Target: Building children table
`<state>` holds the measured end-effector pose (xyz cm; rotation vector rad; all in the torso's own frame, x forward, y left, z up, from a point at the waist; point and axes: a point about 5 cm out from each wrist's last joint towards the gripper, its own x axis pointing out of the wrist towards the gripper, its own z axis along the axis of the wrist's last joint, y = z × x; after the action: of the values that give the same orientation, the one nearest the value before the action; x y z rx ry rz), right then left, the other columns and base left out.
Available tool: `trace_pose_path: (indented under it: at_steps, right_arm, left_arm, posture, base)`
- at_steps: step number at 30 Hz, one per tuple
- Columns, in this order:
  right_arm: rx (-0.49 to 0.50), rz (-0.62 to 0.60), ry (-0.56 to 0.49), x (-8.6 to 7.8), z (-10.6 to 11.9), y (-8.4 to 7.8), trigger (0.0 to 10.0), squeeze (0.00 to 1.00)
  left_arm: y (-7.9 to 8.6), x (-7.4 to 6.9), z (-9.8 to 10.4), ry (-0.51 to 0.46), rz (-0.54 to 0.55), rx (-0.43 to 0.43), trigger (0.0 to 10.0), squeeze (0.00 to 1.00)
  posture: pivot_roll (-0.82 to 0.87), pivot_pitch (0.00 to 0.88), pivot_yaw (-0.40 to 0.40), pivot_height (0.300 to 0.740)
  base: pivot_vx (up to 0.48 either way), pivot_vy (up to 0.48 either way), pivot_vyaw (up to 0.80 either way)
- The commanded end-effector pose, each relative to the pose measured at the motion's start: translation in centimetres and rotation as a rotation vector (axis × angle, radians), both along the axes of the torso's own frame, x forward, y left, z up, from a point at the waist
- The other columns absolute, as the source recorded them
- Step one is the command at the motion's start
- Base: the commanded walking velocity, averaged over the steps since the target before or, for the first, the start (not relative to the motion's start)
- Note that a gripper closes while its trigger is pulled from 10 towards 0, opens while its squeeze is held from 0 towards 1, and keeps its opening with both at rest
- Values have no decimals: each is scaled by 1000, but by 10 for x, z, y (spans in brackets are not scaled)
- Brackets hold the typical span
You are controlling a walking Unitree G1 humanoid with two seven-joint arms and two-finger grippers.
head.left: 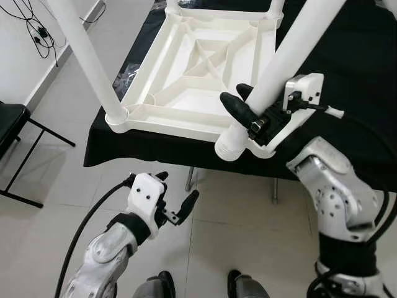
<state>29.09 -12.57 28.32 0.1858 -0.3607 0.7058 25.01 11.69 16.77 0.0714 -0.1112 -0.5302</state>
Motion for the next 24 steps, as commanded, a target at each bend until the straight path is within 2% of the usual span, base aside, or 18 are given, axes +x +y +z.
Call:
trace_pose_path:
  at_steps: [1, 8, 10, 11, 13, 14, 16, 20, 24]
  right_arm:
    - [36, 39, -33, -10, 4, 5, 10000, 0]
    - [41, 47, -7, -15, -8, 8, 10000, 0]
    - [-4, -14, 68, -15, -36, 9, 10000, 0]
    - [-4, -14, 68, -15, -36, 9, 10000, 0]
    - [-40, -83, 161, -16, -69, 11, 10000, 0]
    - [-40, -83, 161, -16, -69, 11, 10000, 0]
    - [-18, -99, 223, -28, -92, 17, 10000, 0]
    - [-11, -75, 235, -39, -102, 25, 10000, 0]
    - [-6, -81, 246, -39, -106, 25, 10000, 0]
  left_arm:
    - [5, 6, -7, 36, 44, -18, 10000, 0]
    - [5, 11, -6, 34, 51, -28, 10000, 0]
    - [6, 15, -7, 32, 61, -35, 10000, 0]
    - [6, 15, -7, 32, 61, -35, 10000, 0]
    - [9, 15, -14, 50, 86, -31, 10000, 0]
    - [9, 15, -14, 50, 86, -31, 10000, 0]
    - [12, 10, -22, 71, 111, -39, 10000, 0]
    - [14, 6, -24, 69, 122, -39, 10000, 0]
    - [15, 6, -26, 60, 130, -23, 10000, 0]
  posture:
    - [-100, 160, 40, 740]
    - [-106, 124, 41, 740]
    - [-109, 97, 45, 740]
    - [-109, 97, 45, 740]
    - [-109, 69, 51, 740]
    - [-109, 69, 51, 740]
    - [-105, 64, 52, 740]
    - [-102, 48, 56, 740]
    - [-102, 33, 54, 740]
  base:
    - [0, 0, 0]
    - [0, 0, 0]
    - [0, 0, 0]
    - [0, 0, 0]
    - [0, 0, 0]
    - [0, 0, 0]
    - [0, 0, 0]
    - [0, 0, 0]
    - [0, 0, 0]
